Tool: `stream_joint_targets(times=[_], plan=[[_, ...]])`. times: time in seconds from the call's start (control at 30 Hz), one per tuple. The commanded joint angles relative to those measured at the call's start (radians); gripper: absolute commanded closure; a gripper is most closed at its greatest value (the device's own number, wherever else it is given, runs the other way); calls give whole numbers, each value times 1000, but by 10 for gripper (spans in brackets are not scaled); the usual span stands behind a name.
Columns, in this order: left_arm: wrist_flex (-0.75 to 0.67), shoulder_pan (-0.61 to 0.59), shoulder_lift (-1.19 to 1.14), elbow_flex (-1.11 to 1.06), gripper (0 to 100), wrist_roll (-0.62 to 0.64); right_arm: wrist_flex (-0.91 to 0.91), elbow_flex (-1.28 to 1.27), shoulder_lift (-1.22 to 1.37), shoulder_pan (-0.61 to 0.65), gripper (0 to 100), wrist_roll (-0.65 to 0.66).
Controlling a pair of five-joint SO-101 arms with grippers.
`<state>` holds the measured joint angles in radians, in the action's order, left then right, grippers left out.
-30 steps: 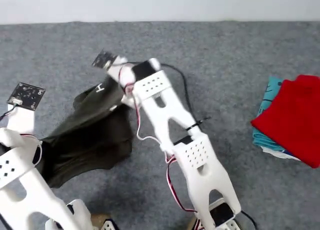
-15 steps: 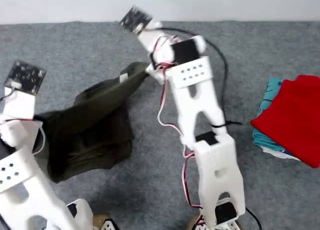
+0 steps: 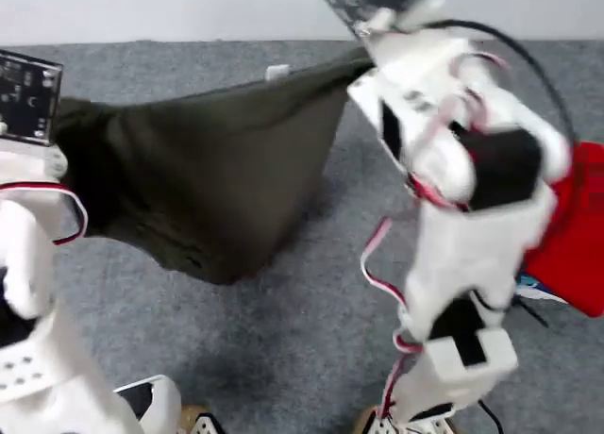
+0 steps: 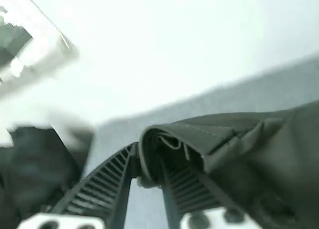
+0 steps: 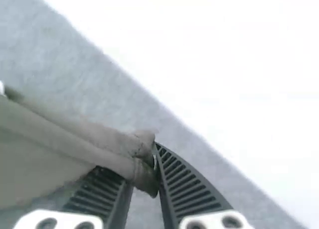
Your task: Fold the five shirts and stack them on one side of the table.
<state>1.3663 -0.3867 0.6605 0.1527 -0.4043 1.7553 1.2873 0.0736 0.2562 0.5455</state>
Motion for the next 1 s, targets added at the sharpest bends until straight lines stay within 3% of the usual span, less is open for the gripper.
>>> stream_joint_targets(times=[0.0, 0.27, 0.6, 0.77, 0.97], plan=[[-58, 29, 28, 116, 985, 9, 38, 8, -137, -51, 989, 11], [-112, 41, 20, 357, 985, 5, 36, 6, -328, -185, 989, 87], [-155, 49, 28, 518, 985, -176, 39, 5, -444, -349, 989, 183], [-94, 147, 28, 498, 985, -272, 39, -55, -446, -348, 989, 176], [-5, 301, 20, 441, 985, -278, 41, -319, -521, -352, 989, 176]])
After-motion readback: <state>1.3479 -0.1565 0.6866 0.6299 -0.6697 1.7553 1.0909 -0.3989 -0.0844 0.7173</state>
